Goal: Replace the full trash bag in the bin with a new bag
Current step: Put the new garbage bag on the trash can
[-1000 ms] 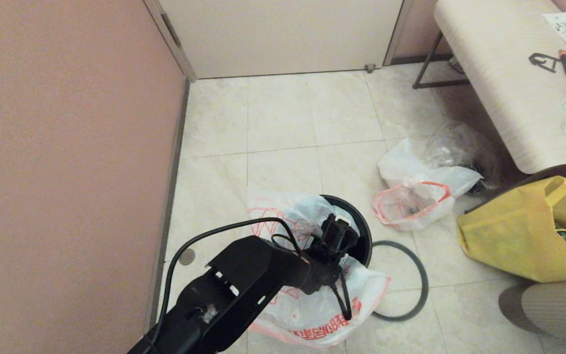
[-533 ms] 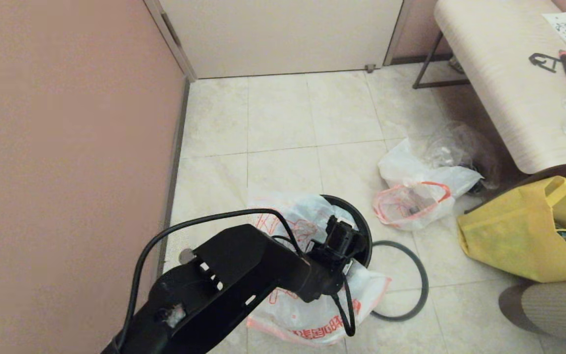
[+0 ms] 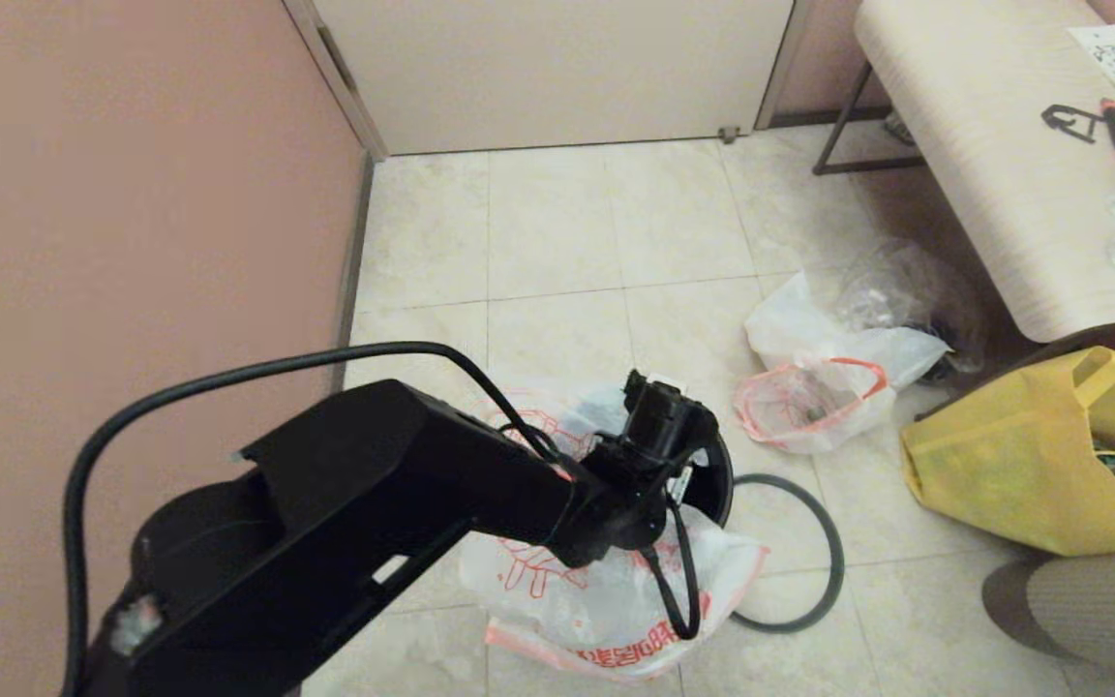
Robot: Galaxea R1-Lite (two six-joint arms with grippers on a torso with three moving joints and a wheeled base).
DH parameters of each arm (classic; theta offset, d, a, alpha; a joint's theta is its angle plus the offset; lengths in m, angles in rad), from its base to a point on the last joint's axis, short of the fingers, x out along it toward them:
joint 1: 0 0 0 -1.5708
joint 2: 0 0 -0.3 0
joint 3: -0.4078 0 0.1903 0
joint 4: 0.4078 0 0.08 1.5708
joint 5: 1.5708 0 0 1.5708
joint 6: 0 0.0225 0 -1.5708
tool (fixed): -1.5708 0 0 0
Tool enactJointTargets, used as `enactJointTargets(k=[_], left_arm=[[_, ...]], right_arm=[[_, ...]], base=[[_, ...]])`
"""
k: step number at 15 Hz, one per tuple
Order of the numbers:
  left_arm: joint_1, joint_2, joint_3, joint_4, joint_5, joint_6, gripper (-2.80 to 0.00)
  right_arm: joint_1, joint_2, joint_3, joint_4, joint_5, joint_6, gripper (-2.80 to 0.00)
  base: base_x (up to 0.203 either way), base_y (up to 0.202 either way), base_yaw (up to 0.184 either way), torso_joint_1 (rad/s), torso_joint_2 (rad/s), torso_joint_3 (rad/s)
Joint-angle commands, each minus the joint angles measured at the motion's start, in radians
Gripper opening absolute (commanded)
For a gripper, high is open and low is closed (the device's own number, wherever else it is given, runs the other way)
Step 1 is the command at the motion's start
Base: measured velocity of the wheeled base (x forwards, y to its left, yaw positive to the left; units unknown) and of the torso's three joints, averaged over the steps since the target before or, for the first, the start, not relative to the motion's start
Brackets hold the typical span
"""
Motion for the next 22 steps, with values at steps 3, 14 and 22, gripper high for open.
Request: enactJointTargets(k=[3,14,22], left_arm=[[0.070,-0.173,0.126,0.000,-0.009,-0.096,-2.80],[0.457,0.014,-0.071,-0.007,-0.119,-0.208,0.00],[0.457,0.030,-0.090,-0.006,-0.224,-0.344,0.00]], right_arm=[[0.000,0.001,0.000,0.001,0.000,-0.001,-2.80],[0.000,0.001,0.000,0.001,0.000,-0.001,-2.80],[0.000,0.001,0.000,0.001,0.000,-0.001,-2.80]], base=[[0.000,0.000,0.000,0.000,0.00,0.000],[0.000,0.000,0.000,0.000,0.00,0.000],[0.000,0.000,0.000,0.000,0.00,0.000]])
